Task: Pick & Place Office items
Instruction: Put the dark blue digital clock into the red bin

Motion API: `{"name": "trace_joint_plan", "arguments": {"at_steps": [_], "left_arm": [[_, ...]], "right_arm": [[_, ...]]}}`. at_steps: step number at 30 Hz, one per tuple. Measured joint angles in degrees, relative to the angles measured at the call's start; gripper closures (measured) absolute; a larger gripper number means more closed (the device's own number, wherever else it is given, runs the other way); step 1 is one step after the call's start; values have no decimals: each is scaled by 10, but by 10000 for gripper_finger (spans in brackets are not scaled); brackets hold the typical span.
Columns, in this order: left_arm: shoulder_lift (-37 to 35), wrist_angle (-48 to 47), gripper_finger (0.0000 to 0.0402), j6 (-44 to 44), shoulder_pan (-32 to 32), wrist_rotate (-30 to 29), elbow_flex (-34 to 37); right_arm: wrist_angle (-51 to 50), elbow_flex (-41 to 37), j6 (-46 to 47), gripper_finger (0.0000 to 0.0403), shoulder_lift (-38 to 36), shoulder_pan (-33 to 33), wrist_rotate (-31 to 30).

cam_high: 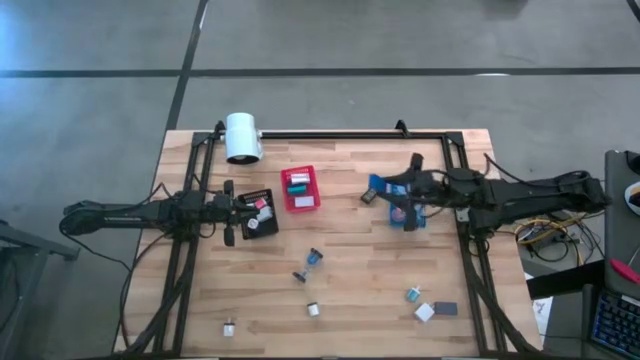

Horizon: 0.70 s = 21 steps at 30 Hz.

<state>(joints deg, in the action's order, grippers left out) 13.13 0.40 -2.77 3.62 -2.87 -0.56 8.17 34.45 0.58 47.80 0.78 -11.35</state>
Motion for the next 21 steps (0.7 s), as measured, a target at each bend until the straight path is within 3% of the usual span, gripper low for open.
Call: {"name": "trace_joint_plan", "arguments": {"at_steps": [7,17,21], "left_arm": [[0,0,374,0,0,0,0],[0,0,374,0,0,0,0],[0,0,374,0,0,0,0]], "right_arm": [[-29,122,12,254,136,-52,87],[-286,342,0,254,367,-115,88],[-343,428,-23,254,466,-123,88]]}}
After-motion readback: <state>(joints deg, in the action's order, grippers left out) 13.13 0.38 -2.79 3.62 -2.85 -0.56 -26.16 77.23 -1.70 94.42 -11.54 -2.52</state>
